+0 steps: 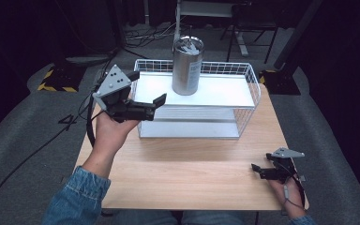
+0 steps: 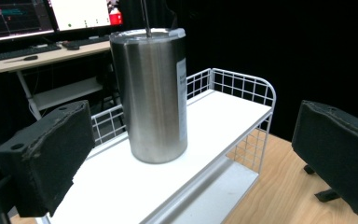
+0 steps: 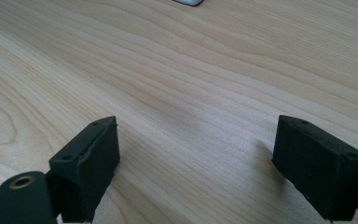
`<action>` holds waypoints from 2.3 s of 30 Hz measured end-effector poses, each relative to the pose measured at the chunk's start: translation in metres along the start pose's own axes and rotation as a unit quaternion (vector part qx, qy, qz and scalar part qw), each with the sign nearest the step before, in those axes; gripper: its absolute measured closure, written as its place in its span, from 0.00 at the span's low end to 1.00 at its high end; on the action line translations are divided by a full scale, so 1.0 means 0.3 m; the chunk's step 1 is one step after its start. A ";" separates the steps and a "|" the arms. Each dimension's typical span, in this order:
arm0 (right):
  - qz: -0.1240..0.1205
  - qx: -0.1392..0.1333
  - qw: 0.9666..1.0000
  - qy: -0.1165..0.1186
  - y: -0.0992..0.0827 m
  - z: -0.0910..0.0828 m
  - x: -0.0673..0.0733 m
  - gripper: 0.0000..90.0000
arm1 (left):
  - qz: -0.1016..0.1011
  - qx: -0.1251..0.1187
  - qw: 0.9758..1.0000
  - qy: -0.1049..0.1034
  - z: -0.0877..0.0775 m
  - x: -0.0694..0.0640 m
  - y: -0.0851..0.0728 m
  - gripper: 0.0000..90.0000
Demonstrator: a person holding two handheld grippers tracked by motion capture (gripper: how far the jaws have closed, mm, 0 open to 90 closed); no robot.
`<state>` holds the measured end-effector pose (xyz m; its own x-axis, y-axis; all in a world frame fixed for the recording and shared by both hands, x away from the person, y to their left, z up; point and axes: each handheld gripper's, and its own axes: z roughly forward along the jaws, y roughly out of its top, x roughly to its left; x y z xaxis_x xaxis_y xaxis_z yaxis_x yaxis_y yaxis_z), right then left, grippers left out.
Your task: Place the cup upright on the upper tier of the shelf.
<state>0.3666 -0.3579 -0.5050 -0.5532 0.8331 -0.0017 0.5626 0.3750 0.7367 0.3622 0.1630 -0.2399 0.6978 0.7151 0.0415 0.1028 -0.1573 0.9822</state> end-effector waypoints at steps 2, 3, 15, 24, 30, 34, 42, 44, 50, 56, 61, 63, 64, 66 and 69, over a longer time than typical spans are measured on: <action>0.000 0.000 1.000 0.000 0.000 0.000 0.000 0.16 | 0.000 -0.001 1.000 -0.005 -0.011 -0.001 -0.015 0.00; 0.000 0.000 1.000 0.000 0.000 0.000 0.000 0.16 | -0.001 -0.002 1.000 -0.008 -0.017 -0.001 -0.024 0.00; 0.000 0.000 1.000 0.000 0.000 0.000 0.000 0.16 | 0.006 0.043 0.998 -0.040 -0.080 -0.001 -0.149 0.00; 0.000 0.000 1.000 0.000 0.000 0.000 0.000 0.16 | -0.005 0.076 0.997 -0.032 -0.099 -0.010 -0.277 0.01; 0.000 0.000 1.000 0.000 0.000 0.000 0.000 0.16 | -0.017 0.093 0.995 -0.026 -0.106 -0.014 -0.378 0.02; 0.000 0.000 1.000 0.000 0.000 0.000 0.000 0.16 | -0.016 0.103 0.994 -0.019 -0.111 -0.015 -0.436 0.02; 0.000 0.000 1.000 0.000 0.000 0.000 0.000 0.16 | -0.031 0.111 0.993 -0.008 -0.120 -0.013 -0.536 0.03; 0.000 0.000 1.000 0.000 0.000 0.000 0.000 0.16 | -0.034 0.119 0.992 -0.003 -0.126 -0.011 -0.562 0.03; -0.001 0.000 1.000 0.000 0.000 0.000 0.000 0.16 | -0.059 0.146 0.987 0.010 -0.134 -0.001 -0.638 0.06; 0.000 0.000 1.000 -0.001 0.000 0.000 0.000 0.16 | -0.077 0.161 0.984 0.021 -0.138 0.006 -0.709 0.06; -0.001 0.000 1.000 0.000 0.000 0.000 0.000 0.16 | -0.089 0.175 0.980 0.033 -0.142 0.018 -0.778 0.07; -0.001 0.000 1.000 0.000 0.000 0.000 0.000 0.16 | -0.094 0.179 0.979 0.038 -0.147 0.024 -0.801 0.07; -0.001 0.000 1.000 -0.001 0.000 0.000 0.000 0.16 | -0.101 0.183 0.977 0.042 -0.151 0.026 -0.815 0.07; -0.001 0.000 1.000 -0.001 0.000 0.000 0.000 0.16 | -0.103 0.189 0.976 0.044 -0.156 0.029 -0.828 0.08; -0.001 0.000 1.000 0.000 0.000 0.000 0.000 0.17 | -0.104 0.203 0.972 0.051 -0.161 0.031 -0.845 0.08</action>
<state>0.3665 -0.3579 -0.5050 -0.5533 0.8330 -0.0033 0.5618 0.3761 0.7368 0.3084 0.2424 -0.4795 0.5597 0.8211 -0.1118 0.5198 -0.2428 0.8191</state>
